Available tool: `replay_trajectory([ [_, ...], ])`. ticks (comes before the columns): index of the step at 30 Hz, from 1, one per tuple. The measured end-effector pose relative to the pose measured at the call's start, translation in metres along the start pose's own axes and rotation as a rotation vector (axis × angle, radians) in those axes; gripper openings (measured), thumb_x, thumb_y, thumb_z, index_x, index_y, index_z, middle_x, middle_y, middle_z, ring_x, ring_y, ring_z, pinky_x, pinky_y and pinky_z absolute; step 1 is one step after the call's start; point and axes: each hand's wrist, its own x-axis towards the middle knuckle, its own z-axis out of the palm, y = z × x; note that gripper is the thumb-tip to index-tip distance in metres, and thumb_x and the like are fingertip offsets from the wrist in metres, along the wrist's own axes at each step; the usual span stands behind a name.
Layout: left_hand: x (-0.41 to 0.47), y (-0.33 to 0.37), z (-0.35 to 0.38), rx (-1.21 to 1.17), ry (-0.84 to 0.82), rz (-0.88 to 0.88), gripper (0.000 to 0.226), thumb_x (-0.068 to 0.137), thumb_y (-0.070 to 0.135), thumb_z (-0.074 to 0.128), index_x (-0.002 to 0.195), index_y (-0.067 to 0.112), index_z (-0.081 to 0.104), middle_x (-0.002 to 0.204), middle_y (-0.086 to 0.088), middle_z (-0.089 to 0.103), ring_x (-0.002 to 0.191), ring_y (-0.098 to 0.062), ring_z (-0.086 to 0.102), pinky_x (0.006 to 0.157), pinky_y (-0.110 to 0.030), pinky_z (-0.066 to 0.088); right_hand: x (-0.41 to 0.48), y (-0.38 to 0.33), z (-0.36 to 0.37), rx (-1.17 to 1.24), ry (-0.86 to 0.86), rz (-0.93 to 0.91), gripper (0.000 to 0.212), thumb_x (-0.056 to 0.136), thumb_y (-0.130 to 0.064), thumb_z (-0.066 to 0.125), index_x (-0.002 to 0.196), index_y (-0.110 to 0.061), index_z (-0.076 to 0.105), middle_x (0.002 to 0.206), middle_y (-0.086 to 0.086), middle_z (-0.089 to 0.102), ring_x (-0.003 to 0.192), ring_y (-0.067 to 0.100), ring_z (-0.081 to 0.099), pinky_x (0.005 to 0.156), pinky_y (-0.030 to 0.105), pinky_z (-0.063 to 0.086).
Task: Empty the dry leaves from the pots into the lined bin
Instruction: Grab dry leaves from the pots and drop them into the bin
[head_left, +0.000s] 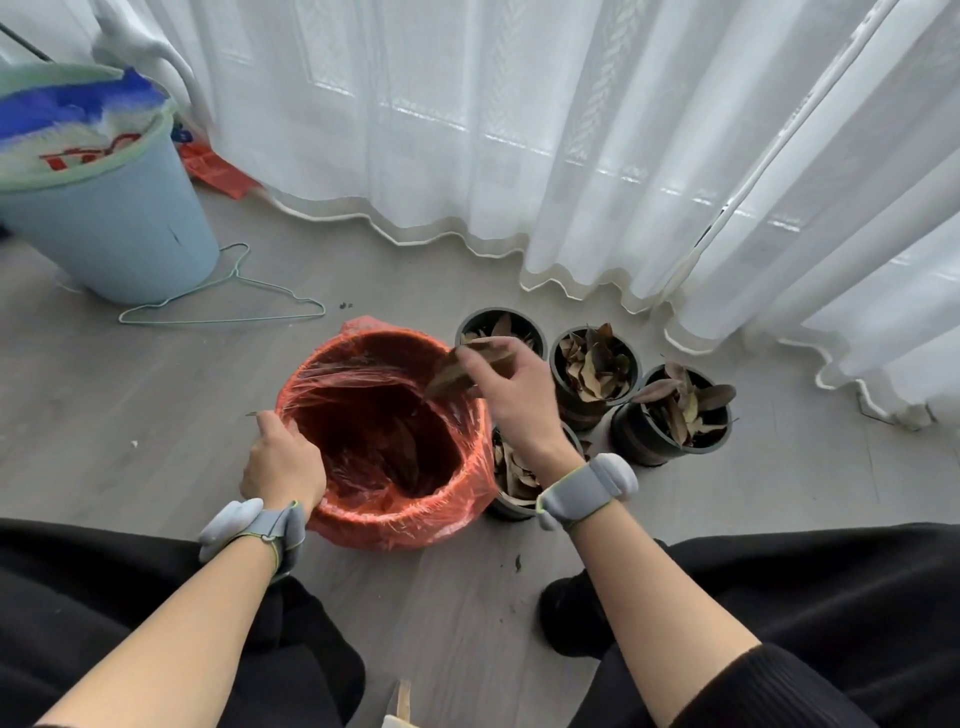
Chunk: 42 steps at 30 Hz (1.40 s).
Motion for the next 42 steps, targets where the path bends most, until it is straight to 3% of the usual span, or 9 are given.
replay_trajectory([
  [4,0.001,0.001,0.000,0.006,-0.001,0.003,0.019,0.102,0.027,0.031,0.101,0.009,0.036,0.102,-0.032,0.060,0.089,-0.051,0.057,0.068,-0.045,0.035,-0.013,0.016,0.021,-0.129,-0.173,-0.056,0.025,0.083,-0.033,0.075,0.104,-0.022,0.068,0.093,-0.005,0.071,0.083,0.007,0.067,0.081,0.022,0.055],
  [9,0.001,0.000,0.000,0.000,0.001,-0.005,0.021,0.102,0.027,0.031,0.106,0.008,0.039,0.105,-0.030,0.060,0.091,-0.049,0.057,0.069,-0.045,0.036,0.000,0.049,-0.018,-0.247,0.066,-0.006,0.015,0.091,-0.034,0.064,0.102,-0.024,0.067,0.090,-0.013,0.069,0.083,-0.002,0.065,0.071,0.013,0.049],
  [12,0.001,0.000,0.001,-0.001,0.010,-0.014,0.020,0.102,0.026,0.031,0.105,0.008,0.039,0.105,-0.030,0.060,0.091,-0.049,0.056,0.069,-0.045,0.035,0.005,0.085,-0.043,-0.538,0.106,0.168,0.027,0.092,-0.028,0.058,0.116,-0.015,0.061,0.100,-0.007,0.065,0.097,0.011,0.064,0.082,0.025,0.048],
  [15,0.000,0.000,0.002,-0.003,0.017,-0.013,0.019,0.102,0.026,0.031,0.103,0.008,0.038,0.105,-0.029,0.060,0.090,-0.050,0.056,0.068,-0.045,0.034,-0.001,0.117,-0.045,-0.824,-0.051,0.305,0.047,0.090,-0.033,0.059,0.131,-0.013,0.049,0.126,0.007,0.054,0.117,0.025,0.054,0.093,0.036,0.047],
  [18,0.001,0.001,0.003,0.001,0.027,-0.004,0.020,0.102,0.027,0.031,0.103,0.009,0.039,0.105,-0.028,0.060,0.089,-0.049,0.056,0.067,-0.044,0.034,-0.005,0.134,-0.037,-1.039,-0.107,0.305,0.054,0.089,-0.041,0.058,0.133,-0.014,0.044,0.132,0.009,0.046,0.123,0.029,0.048,0.090,0.039,0.048],
  [22,0.002,0.000,0.005,0.014,0.053,0.001,0.018,0.102,0.027,0.031,0.101,0.011,0.037,0.101,-0.027,0.061,0.083,-0.046,0.056,0.063,-0.042,0.033,0.001,0.143,-0.027,-1.158,-0.115,0.268,0.046,0.090,-0.042,0.055,0.125,-0.012,0.047,0.125,0.010,0.048,0.116,0.030,0.051,0.081,0.039,0.048],
  [30,0.005,-0.003,0.006,0.029,0.072,0.000,0.019,0.102,0.027,0.032,0.102,0.009,0.039,0.099,-0.026,0.061,0.085,-0.047,0.056,0.063,-0.043,0.034,0.009,0.149,-0.021,-1.155,-0.069,0.210,0.022,0.088,-0.022,0.049,0.106,-0.010,0.054,0.111,0.009,0.059,0.101,0.031,0.059,0.074,0.036,0.046],
  [35,0.004,-0.002,0.006,0.022,0.059,-0.015,0.020,0.102,0.027,0.032,0.103,0.009,0.038,0.100,-0.028,0.060,0.087,-0.048,0.057,0.065,-0.043,0.035,0.006,0.143,-0.029,-0.966,0.070,0.300,0.026,0.085,-0.021,0.054,0.108,-0.012,0.060,0.106,0.008,0.065,0.097,0.031,0.062,0.079,0.035,0.048],
  [42,0.007,-0.004,0.005,0.015,0.036,-0.014,0.022,0.102,0.028,0.031,0.106,0.008,0.038,0.103,-0.031,0.059,0.089,-0.050,0.057,0.067,-0.045,0.035,-0.002,0.125,-0.048,-0.642,0.132,0.296,0.013,0.082,-0.017,0.059,0.094,-0.015,0.064,0.081,-0.004,0.062,0.082,0.020,0.060,0.065,0.023,0.040],
])
